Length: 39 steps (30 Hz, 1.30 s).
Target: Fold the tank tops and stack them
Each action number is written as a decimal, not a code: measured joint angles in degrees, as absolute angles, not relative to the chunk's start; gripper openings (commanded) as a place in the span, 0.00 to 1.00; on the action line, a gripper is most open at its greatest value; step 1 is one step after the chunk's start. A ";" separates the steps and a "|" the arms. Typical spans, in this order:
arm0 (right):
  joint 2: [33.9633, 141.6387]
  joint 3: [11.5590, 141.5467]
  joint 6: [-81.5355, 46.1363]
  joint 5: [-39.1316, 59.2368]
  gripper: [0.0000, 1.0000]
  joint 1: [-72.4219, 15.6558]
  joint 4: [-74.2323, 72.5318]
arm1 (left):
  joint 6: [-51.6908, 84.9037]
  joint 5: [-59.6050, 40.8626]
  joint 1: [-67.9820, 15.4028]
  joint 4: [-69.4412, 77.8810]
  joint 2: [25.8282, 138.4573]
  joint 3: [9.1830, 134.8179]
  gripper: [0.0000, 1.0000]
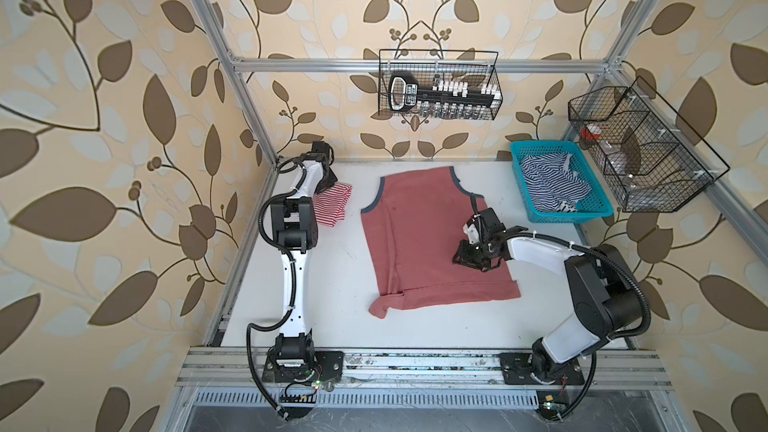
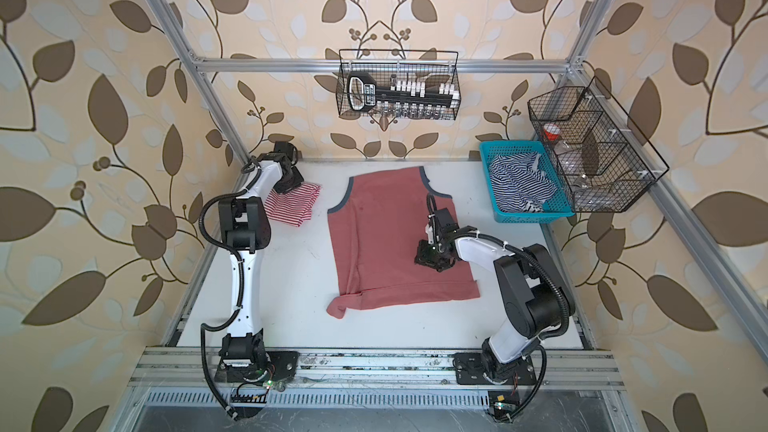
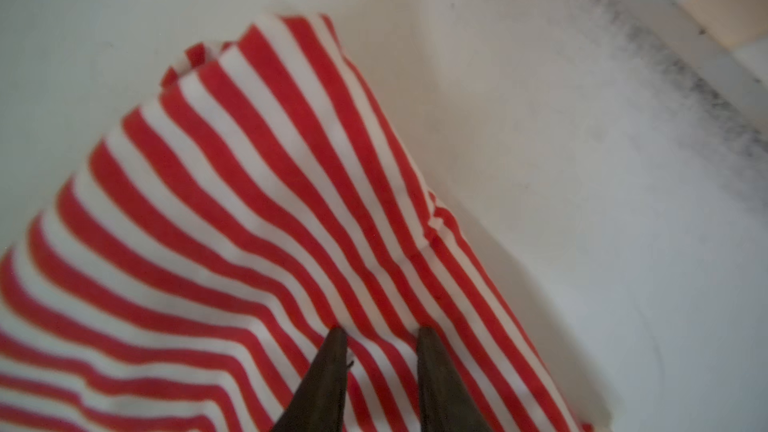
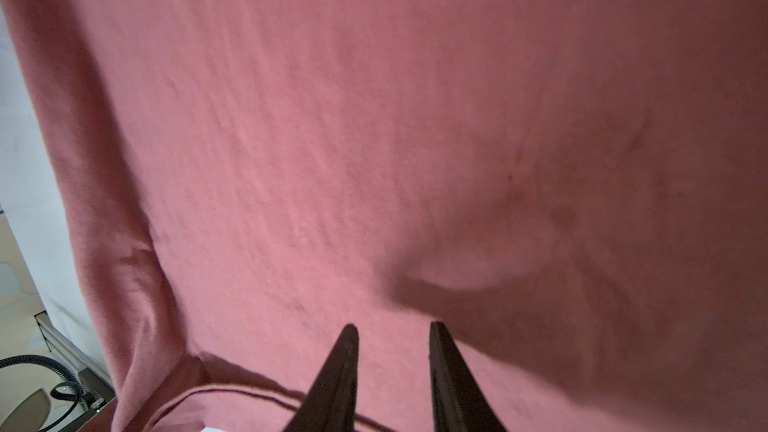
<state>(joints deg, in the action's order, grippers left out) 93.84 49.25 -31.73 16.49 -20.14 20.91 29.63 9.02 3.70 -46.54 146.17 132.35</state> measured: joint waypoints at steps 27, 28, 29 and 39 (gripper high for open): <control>94.78 50.81 -31.00 15.42 0.43 -20.95 22.98 | 31.03 7.20 10.17 -40.18 150.93 139.09 0.45; 94.48 50.81 -30.76 15.31 0.45 -21.04 23.16 | 31.29 7.01 10.13 -39.44 149.23 136.42 0.45; 93.80 50.81 -30.35 15.18 0.46 -21.21 23.55 | 31.53 6.98 10.04 -38.74 146.93 133.34 0.45; 86.61 53.19 -27.09 11.33 0.43 -20.53 29.93 | 32.21 7.31 -2.66 -31.62 124.75 119.77 0.14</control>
